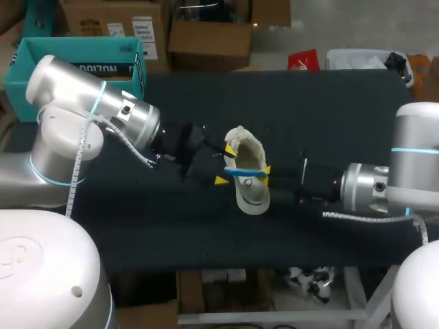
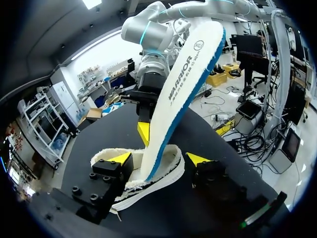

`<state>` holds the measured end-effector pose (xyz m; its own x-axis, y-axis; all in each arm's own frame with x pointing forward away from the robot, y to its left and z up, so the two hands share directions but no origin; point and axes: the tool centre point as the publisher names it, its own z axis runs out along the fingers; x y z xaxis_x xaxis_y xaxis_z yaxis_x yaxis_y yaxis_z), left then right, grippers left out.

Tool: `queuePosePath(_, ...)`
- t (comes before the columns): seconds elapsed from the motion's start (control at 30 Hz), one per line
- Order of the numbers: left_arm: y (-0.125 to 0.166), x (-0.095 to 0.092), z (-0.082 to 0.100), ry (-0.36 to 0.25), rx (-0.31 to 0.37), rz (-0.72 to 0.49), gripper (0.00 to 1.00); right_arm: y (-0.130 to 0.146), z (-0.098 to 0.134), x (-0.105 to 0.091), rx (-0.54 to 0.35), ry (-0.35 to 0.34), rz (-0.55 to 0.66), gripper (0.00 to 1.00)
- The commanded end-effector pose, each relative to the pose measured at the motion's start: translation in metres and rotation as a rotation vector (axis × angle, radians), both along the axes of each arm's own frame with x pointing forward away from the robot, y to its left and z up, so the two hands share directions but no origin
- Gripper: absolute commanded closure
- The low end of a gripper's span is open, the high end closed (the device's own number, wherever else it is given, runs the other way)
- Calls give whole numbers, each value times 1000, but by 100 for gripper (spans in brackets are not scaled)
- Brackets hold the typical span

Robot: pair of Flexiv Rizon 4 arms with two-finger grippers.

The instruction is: Open the shoe tongue, take the insole out of the shoe, put the insole back into the shoe, and pack the shoe into the shoebox

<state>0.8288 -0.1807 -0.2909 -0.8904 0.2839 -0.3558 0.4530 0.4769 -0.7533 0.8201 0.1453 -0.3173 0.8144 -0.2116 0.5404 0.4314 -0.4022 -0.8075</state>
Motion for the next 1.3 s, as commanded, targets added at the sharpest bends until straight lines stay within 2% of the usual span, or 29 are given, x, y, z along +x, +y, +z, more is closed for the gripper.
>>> queuePosePath(0.03, -11, 5, -7, -4, 8, -7, 36, 3, -2, -1, 15, -10, -6, 100)
queuePosePath(0.17, -17, 7, -13, -24, 18, -8, 42, 3, 0, -1, 18, -11, -4, 100)
queuePosePath(0.33, -25, 10, -19, -55, 30, -1, 56, 2, 2, -2, 17, -10, -2, 100)
queuePosePath(0.37, -26, 10, -20, -54, 29, -2, 62, 2, 2, -2, 18, -9, -2, 100)
queuePosePath(0.47, -28, 10, -21, -69, 27, -2, 100, 2, 2, -2, 17, -8, -2, 100)
queuePosePath(0.67, -31, 11, -28, -117, 45, -15, 100, 3, 3, -2, 14, -3, 8, 100)
queuePosePath(0.7, -31, 12, -29, -132, 50, -16, 100, 3, 3, -2, 13, -2, 9, 93)
queuePosePath(0.73, -31, 12, -30, -141, 54, -18, 100, 3, 3, -2, 8, 1, 11, 60)
queuePosePath(0.77, -31, 12, -31, -144, 51, -23, 100, 3, 4, -2, 0, 4, 15, 13)
queuePosePath(0.8, -31, 13, -31, -158, 55, -27, 100, 4, 5, -3, -6, 5, 15, 0)
queuePosePath(1.17, -28, 15, -32, -303, 43, -56, 100, 3, 17, -15, -65, 10, -10, 0)
queuePosePath(1.3, -32, 14, -37, -352, 47, -82, 100, 4, 18, -15, -78, 12, -17, 32)
